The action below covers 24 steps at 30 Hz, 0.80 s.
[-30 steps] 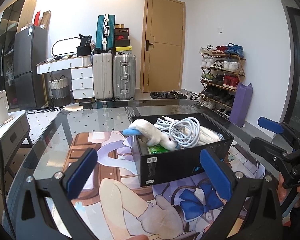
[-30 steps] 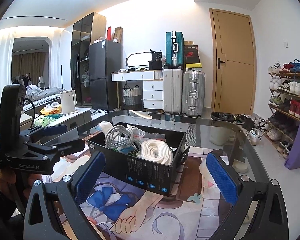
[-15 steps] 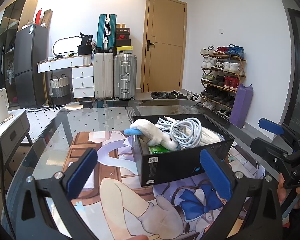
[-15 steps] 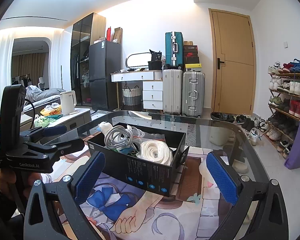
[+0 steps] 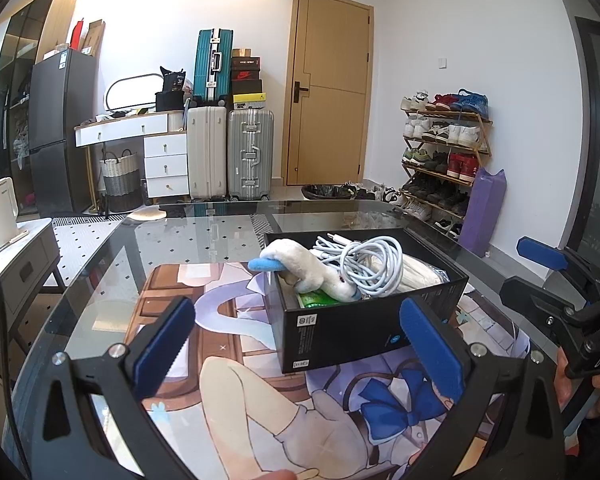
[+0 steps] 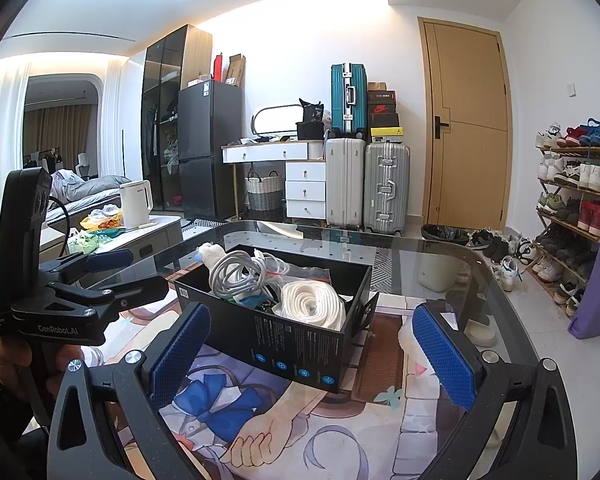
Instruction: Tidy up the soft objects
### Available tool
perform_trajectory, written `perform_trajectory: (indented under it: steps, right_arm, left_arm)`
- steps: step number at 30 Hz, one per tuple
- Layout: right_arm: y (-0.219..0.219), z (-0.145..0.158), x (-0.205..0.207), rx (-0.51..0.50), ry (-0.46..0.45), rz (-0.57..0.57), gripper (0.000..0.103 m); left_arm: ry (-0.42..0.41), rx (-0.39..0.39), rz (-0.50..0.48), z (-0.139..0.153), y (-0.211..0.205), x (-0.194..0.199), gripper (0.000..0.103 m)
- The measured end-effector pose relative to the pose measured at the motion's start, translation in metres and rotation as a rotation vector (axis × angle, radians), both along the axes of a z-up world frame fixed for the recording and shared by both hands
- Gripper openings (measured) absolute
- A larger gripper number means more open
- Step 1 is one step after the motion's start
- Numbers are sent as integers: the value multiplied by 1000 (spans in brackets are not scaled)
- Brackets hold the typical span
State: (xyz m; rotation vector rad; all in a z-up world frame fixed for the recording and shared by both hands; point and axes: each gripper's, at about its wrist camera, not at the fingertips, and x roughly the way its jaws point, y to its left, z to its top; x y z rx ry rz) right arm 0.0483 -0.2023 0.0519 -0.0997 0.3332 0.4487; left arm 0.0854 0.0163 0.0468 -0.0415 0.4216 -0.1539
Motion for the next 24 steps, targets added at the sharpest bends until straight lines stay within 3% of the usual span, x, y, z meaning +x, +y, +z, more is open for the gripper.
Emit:
perform_trajectory:
  steps: [24]
  right_arm:
    - [0,0,2,0,0,0,103]
  left_arm:
    - [-1,-3,0,1,3,0,103]
